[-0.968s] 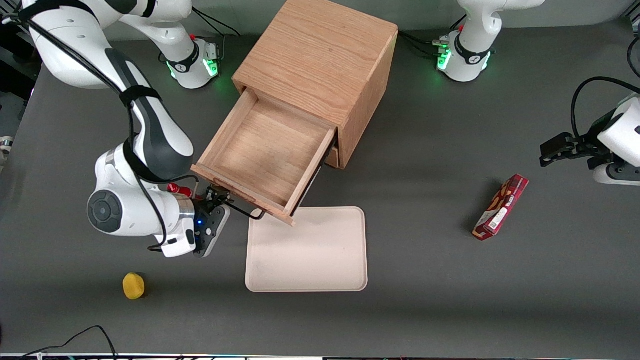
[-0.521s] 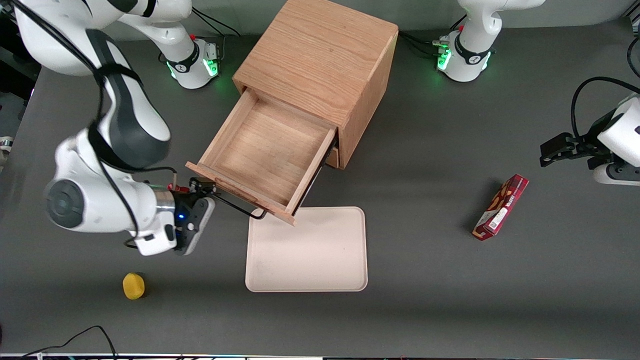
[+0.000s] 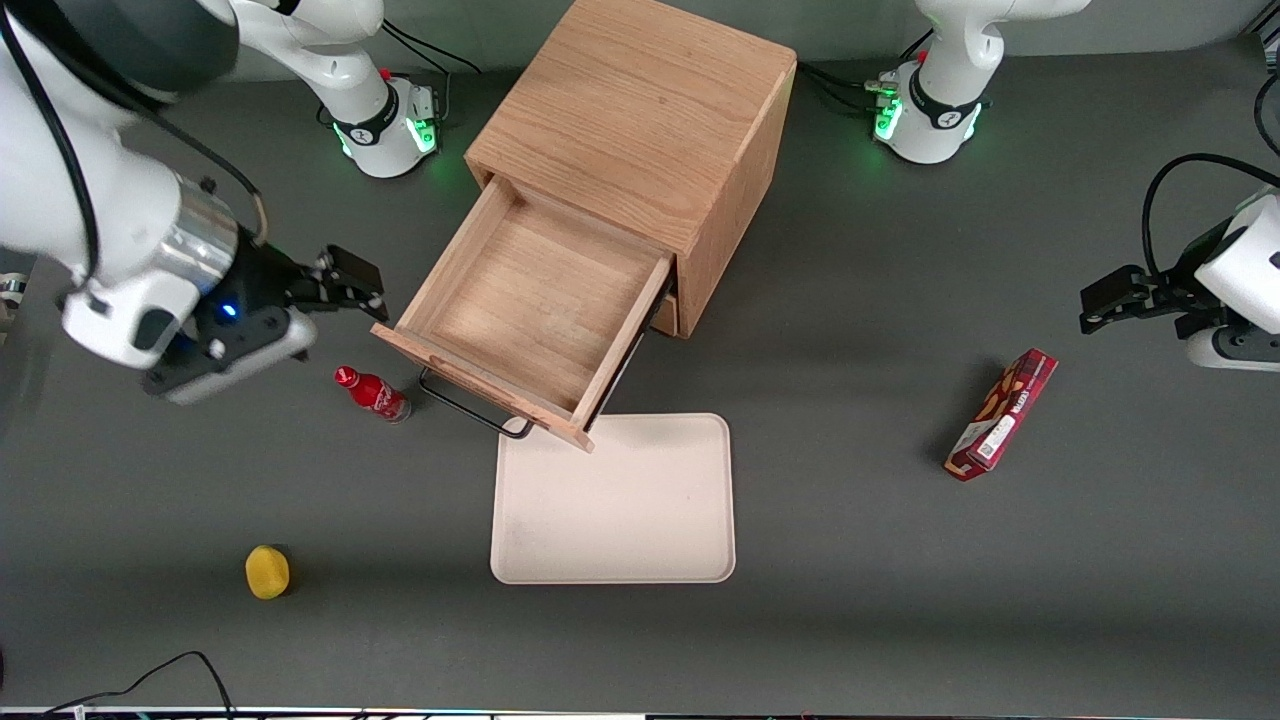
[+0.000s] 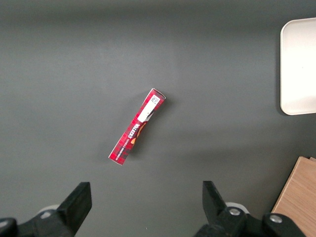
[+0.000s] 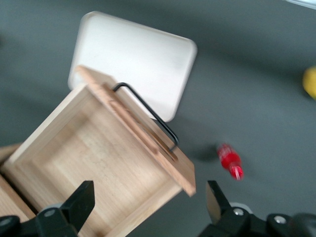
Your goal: Open upper drawer
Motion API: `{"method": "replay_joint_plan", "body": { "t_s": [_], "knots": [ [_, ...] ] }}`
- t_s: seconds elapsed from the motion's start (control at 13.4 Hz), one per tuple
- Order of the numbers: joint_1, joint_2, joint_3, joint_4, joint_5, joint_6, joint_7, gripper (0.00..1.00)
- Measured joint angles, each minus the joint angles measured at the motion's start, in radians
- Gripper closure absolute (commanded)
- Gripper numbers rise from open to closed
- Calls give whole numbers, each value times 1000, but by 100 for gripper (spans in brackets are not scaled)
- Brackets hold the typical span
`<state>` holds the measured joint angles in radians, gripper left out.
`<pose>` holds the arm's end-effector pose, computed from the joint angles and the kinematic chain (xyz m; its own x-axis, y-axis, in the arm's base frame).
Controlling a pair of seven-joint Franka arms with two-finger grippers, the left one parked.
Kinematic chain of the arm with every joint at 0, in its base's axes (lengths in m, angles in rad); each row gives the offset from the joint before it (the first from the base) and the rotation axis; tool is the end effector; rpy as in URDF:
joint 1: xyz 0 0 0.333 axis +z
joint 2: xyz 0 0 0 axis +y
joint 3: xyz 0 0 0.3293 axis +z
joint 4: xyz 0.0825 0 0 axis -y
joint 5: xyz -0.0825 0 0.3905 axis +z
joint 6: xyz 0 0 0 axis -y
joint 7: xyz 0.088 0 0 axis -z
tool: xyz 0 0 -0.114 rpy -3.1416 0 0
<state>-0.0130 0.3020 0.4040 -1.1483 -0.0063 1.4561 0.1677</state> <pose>0.6058 0.1971 0.6507 0.9793 0.2024 0.0097 0.2021 -0.9727 -0.1139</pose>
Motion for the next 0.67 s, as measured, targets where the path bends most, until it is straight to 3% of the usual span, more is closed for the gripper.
{"method": "replay_joint_plan", "body": {
  "t_s": [0.3,0.67],
  "knots": [
    [-29,-105,-129,-136,-30,-79,67,0],
    [-39,-365,-287,-633,6,215,33,0]
  ]
}}
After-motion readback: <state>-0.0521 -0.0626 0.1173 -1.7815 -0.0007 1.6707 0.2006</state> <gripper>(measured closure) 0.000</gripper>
